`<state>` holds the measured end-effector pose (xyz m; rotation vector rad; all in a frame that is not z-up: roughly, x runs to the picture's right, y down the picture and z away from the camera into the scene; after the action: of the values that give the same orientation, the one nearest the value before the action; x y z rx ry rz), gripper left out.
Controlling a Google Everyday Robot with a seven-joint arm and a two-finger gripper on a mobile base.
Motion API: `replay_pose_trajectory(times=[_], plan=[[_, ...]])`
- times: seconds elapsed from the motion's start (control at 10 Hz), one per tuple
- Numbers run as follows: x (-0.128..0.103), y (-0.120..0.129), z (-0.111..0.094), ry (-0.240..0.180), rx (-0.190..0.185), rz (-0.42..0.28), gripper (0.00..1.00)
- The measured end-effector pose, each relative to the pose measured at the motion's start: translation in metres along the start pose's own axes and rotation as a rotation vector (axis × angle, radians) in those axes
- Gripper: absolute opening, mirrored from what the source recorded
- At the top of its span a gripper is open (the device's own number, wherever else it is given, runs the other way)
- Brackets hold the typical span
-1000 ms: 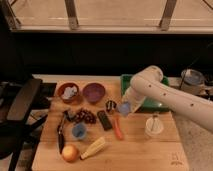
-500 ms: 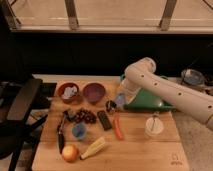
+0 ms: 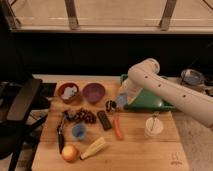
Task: Place sponge in metal cup
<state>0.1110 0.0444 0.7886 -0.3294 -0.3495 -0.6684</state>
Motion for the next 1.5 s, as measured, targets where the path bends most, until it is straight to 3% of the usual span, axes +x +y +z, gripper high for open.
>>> replay_pose_trajectory(times=[0.3,0.6,1.3,1.5], plan=[[-0.013,-0.014,0.0,-0.033,0.057,-0.031,0.0],[-0.024,-0.022,0.012,-0.087,0.068,-0.047,0.02],[-0.037,-0.033,0.044,-0.162,0.036,-0.055,0.69],[-0.039,-0.034,0.05,-0.176,0.028,-0.052,0.77]])
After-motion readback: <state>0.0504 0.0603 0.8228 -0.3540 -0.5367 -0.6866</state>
